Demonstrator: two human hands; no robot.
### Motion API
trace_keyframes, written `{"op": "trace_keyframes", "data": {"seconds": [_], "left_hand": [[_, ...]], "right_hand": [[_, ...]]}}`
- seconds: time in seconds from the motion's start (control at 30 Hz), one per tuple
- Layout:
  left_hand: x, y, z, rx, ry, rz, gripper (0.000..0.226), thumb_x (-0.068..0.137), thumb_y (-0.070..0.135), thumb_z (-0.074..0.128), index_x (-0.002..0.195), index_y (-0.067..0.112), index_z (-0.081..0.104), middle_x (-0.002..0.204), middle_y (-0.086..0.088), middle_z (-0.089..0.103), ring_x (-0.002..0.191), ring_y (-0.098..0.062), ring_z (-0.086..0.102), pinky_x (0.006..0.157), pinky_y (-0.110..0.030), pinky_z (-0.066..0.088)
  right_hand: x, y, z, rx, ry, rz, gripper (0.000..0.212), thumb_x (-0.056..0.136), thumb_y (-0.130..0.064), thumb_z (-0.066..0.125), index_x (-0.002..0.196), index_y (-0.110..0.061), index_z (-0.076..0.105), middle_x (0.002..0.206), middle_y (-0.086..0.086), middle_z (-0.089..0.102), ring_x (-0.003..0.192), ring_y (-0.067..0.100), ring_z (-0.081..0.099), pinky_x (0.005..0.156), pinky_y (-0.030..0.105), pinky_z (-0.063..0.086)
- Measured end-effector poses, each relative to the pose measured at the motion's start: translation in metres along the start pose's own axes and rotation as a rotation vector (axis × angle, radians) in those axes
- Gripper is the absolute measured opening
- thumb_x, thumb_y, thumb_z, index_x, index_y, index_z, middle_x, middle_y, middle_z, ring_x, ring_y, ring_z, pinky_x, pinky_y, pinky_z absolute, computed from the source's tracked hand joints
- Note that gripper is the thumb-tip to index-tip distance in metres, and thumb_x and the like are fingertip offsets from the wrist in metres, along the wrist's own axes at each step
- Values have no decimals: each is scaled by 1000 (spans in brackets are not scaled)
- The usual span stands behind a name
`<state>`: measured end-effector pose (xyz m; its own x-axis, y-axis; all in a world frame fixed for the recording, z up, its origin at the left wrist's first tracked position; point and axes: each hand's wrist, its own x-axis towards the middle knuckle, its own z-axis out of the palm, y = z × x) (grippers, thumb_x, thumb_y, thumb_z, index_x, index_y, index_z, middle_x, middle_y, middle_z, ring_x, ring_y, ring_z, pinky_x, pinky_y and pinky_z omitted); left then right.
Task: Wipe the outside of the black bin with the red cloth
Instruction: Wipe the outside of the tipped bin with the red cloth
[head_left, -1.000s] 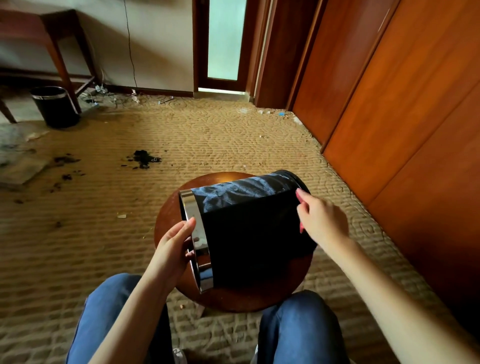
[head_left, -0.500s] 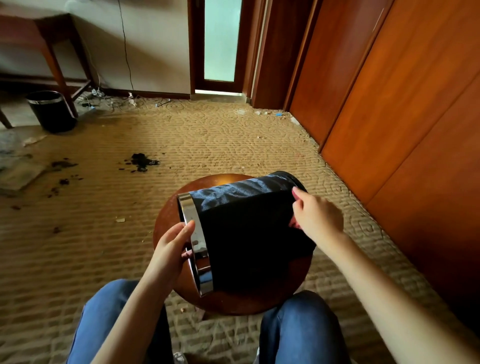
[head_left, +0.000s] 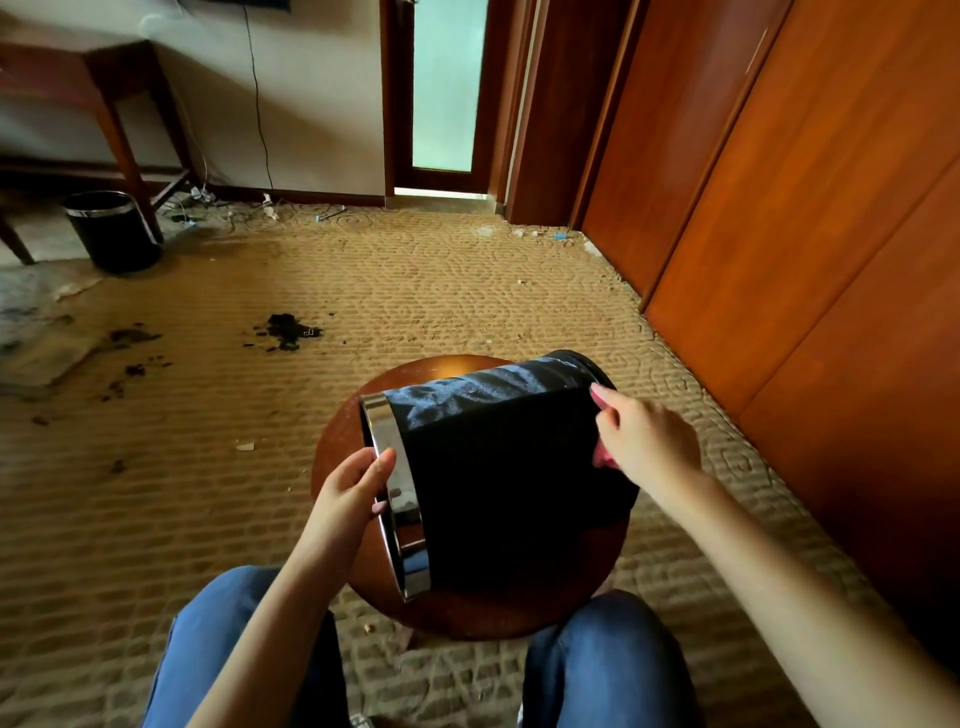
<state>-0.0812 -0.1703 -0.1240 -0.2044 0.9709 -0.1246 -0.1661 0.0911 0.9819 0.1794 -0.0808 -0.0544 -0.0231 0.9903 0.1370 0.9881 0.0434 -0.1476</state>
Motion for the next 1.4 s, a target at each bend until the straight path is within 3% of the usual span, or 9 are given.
{"op": "trace_keyframes", "data": {"seconds": [0.3, 0.47, 0.57, 0.67, 0.8, 0.93, 1.07, 1.23, 1.4], "left_hand": [[7, 1, -4, 22, 8, 7, 21, 98, 21, 51, 82, 11, 59, 67, 3, 56, 72, -16, 49, 67, -32, 38], [2, 6, -5, 10, -30, 28, 68, 75, 51, 61, 100, -12, 50, 90, -10, 52, 84, -22, 49, 76, -37, 39], [2, 6, -3, -5, -27, 11, 59, 81, 44, 61, 102, -11, 52, 90, -12, 53, 85, -24, 49, 77, -39, 39], [4, 4, -4, 4, -6, 13, 45, 90, 34, 61, 104, -8, 56, 90, -14, 54, 85, -24, 49, 73, -35, 38], [7, 7, -6, 23, -13, 28, 39, 83, 37, 62, 87, -1, 56, 75, -13, 45, 70, -21, 42, 57, -27, 35], [6, 3, -6, 7, -33, 22, 50, 91, 37, 60, 100, -11, 54, 87, -15, 50, 84, -23, 47, 72, -33, 38], [4, 5, -5, -11, -23, 2, 51, 88, 39, 62, 102, -9, 55, 90, -16, 53, 88, -26, 49, 78, -38, 37], [9, 4, -6, -30, -8, -2, 42, 89, 35, 62, 100, -5, 57, 86, -14, 51, 83, -24, 47, 69, -34, 35], [4, 1, -5, 2, -23, 16, 28, 92, 28, 61, 89, 0, 57, 75, -11, 51, 74, -21, 49, 69, -34, 39]], "right_hand": [[-72, -138, 27, 178, -93, -570, 52, 94, -29, 44, 144, -20, 37, 118, 15, 61, 100, 40, 61, 81, 42, 48], [-16, -16, 9, -10, -15, -194, 46, 92, -32, 45, 138, -37, 44, 110, 6, 67, 96, 29, 63, 76, 33, 47], [-7, 9, 2, 20, 23, 25, 41, 91, -28, 46, 132, -26, 53, 102, 9, 69, 91, 29, 62, 73, 33, 46], [-33, -64, 27, 107, 48, -167, 37, 87, -28, 47, 121, -15, 51, 100, 12, 67, 92, 33, 64, 70, 37, 49], [-78, -151, 32, 194, -67, -531, 53, 92, -29, 47, 141, -11, 40, 117, 18, 61, 99, 40, 62, 78, 43, 48], [-33, -74, 19, 78, -30, -330, 46, 90, -33, 46, 136, -32, 47, 115, 9, 64, 102, 33, 62, 82, 36, 49], [7, -8, -3, -49, -15, 18, 42, 90, -29, 46, 130, -25, 54, 113, 11, 66, 102, 32, 61, 80, 34, 47], [-34, -107, 26, 43, -26, -342, 47, 92, -28, 45, 133, -5, 41, 113, 16, 63, 100, 36, 63, 77, 37, 49], [-62, -123, 26, 188, -70, -556, 50, 93, -32, 45, 143, -26, 40, 119, 13, 62, 102, 36, 61, 84, 39, 48]]}}
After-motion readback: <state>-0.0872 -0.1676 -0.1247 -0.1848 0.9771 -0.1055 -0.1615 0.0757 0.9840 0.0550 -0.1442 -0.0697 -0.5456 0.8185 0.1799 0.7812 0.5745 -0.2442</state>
